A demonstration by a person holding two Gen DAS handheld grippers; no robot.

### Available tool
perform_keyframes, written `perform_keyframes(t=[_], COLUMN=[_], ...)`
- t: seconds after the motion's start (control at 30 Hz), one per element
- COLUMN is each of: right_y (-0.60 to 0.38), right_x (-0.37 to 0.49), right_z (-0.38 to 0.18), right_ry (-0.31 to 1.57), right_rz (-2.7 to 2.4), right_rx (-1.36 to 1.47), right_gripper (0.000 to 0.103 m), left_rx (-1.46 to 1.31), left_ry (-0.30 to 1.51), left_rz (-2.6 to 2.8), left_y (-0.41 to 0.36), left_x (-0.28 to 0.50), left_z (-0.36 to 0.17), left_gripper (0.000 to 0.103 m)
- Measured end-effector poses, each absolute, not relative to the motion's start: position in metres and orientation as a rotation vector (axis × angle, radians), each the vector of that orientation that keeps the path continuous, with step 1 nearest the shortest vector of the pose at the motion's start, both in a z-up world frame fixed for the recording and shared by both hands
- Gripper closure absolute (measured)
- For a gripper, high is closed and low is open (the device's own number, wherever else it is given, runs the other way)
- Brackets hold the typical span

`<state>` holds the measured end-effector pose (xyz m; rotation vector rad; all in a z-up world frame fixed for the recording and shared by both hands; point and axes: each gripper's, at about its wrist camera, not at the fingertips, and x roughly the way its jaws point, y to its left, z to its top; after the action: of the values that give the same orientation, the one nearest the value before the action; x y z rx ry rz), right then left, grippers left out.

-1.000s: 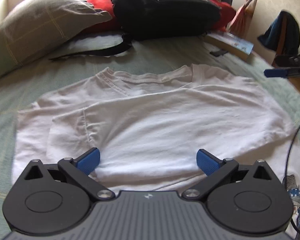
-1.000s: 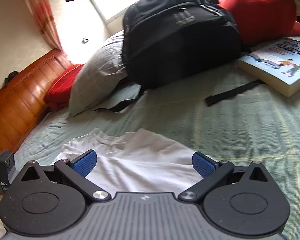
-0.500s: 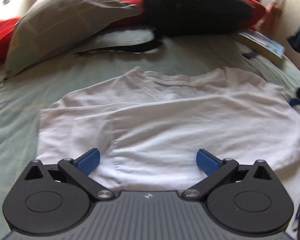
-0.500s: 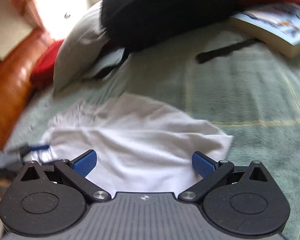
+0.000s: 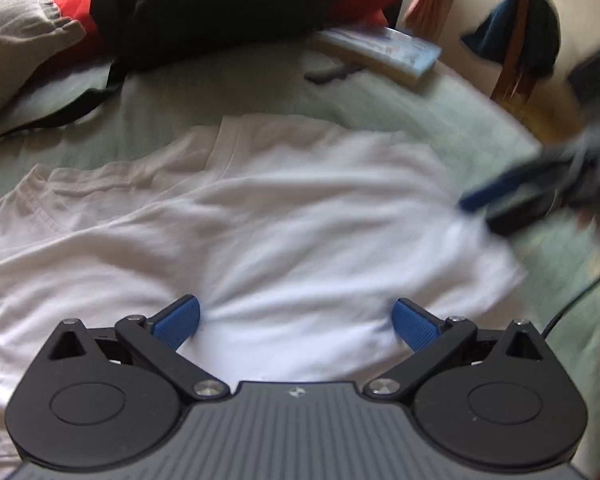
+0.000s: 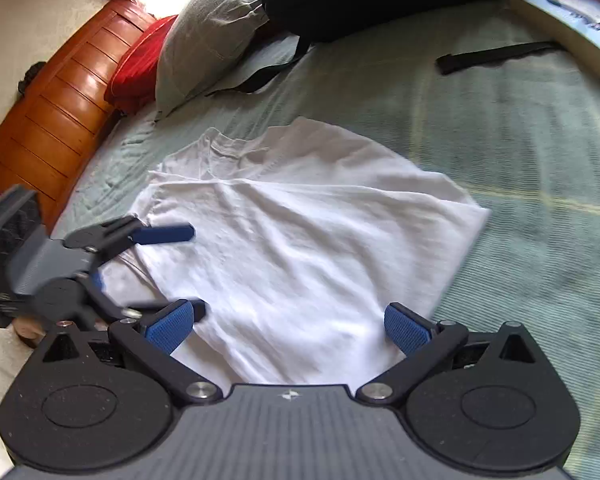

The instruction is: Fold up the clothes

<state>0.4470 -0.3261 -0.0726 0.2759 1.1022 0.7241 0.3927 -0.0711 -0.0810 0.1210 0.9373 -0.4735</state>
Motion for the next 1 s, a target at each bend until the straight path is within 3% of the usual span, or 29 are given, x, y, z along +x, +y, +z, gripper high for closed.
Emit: perform_keyframes(t=[0.27,0.53,0.73,1.0], right_y=[-0.349,-0.362,-0.365,-0.359], right_x=[0.441,0.406,0.405,0.403], right_z=[-0.050,-0.008,-0.006,-0.006], right_ry=[0.983,0.815,0.797,0.797], right_rz=[0.639,0.677,0.694,0.697], right_rx=[0.343,0.313,0.327,0.318], right_gripper=[0.000,0.000,0.000,0.000], left_rx=[0.193,0.212,0.362,0.274], left_ry=[0.846,0.787,0.741,0.704], left_rz=[-0.530,-0.642,-0.635,-0.676], left_y=[-0.100,-0.159,-0.187,-0.154], left_x=[0.389,0.406,0.381,0.386], left_z=[-0.057,-0.075,-0.083,-0.068], left_gripper=[0.001,0.001,0.001,0.001])
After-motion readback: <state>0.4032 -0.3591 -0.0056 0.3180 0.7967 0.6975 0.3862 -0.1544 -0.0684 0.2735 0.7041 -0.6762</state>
